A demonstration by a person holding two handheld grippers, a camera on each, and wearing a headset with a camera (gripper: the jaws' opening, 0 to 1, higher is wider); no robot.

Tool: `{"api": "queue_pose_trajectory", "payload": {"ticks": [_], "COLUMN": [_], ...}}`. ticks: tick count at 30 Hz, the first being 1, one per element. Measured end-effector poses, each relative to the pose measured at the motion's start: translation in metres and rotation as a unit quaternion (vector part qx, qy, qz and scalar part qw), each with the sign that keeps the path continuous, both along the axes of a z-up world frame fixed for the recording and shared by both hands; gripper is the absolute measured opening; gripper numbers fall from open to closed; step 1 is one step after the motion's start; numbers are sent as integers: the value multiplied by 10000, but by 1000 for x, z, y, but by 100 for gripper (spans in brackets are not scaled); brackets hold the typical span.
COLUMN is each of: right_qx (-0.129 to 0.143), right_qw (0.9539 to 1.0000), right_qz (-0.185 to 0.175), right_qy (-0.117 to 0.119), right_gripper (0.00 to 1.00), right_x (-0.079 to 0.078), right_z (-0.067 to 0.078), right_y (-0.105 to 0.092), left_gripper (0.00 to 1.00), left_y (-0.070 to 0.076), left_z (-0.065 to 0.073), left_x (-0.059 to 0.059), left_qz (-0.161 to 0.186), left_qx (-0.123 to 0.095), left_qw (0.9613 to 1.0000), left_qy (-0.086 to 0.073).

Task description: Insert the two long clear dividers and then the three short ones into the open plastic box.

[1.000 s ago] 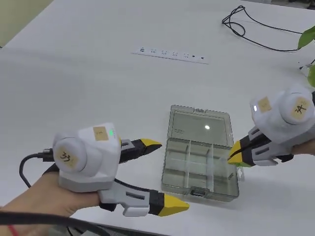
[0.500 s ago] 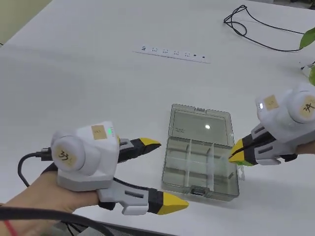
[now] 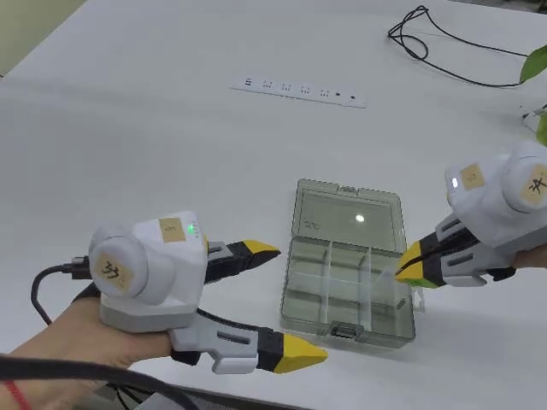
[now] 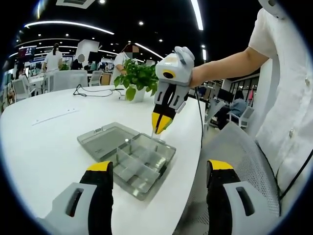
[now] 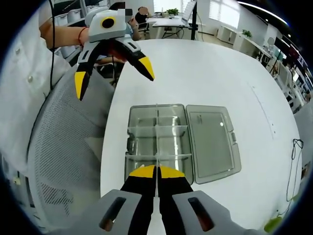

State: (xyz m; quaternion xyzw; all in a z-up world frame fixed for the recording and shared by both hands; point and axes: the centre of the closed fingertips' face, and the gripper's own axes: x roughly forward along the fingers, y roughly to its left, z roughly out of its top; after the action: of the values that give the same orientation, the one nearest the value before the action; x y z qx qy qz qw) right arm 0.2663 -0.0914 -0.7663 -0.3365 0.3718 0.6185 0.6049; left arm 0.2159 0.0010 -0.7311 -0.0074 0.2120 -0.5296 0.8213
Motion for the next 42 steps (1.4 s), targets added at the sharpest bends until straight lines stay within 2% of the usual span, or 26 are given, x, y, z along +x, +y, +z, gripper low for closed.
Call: {"api": "queue_pose_trajectory", "payload": {"ticks": [9, 13, 17, 21, 23, 37, 42], "right_qx": [0, 198, 286, 383, 401, 496, 512], "right_qw": [10000, 9990, 9987, 9989, 9991, 9985, 9986], "right_qz": [-6, -217, -221, -83, 86, 229, 161], "right_qy": [77, 345, 369, 250, 112, -35, -18], "right_gripper": [2, 2, 2, 2, 2, 2, 2], "right_x": [6, 9, 6, 3, 2, -5, -6], "right_z": [-13, -17, -16, -14, -13, -17, -22], "right_y": [-3, -5, -6, -4, -3, 3, 5], "left_gripper": [79, 78, 78, 78, 78, 78, 78], "left_y": [0, 1, 1, 1, 0, 1, 2], "left_z": [0, 1, 2, 3, 3, 7, 6], "left_x": [-1, -2, -2, -3, -3, -3, -3], "left_qz": [-4, 3, 7, 10, 3, 27, 25], "left_qx": [1, 6, -3, -28, -27, -37, -20], "left_qw": [10000, 10000, 10000, 10000, 10000, 10000, 10000], "left_qy": [-13, -25, -27, -40, -42, -74, -62]}}
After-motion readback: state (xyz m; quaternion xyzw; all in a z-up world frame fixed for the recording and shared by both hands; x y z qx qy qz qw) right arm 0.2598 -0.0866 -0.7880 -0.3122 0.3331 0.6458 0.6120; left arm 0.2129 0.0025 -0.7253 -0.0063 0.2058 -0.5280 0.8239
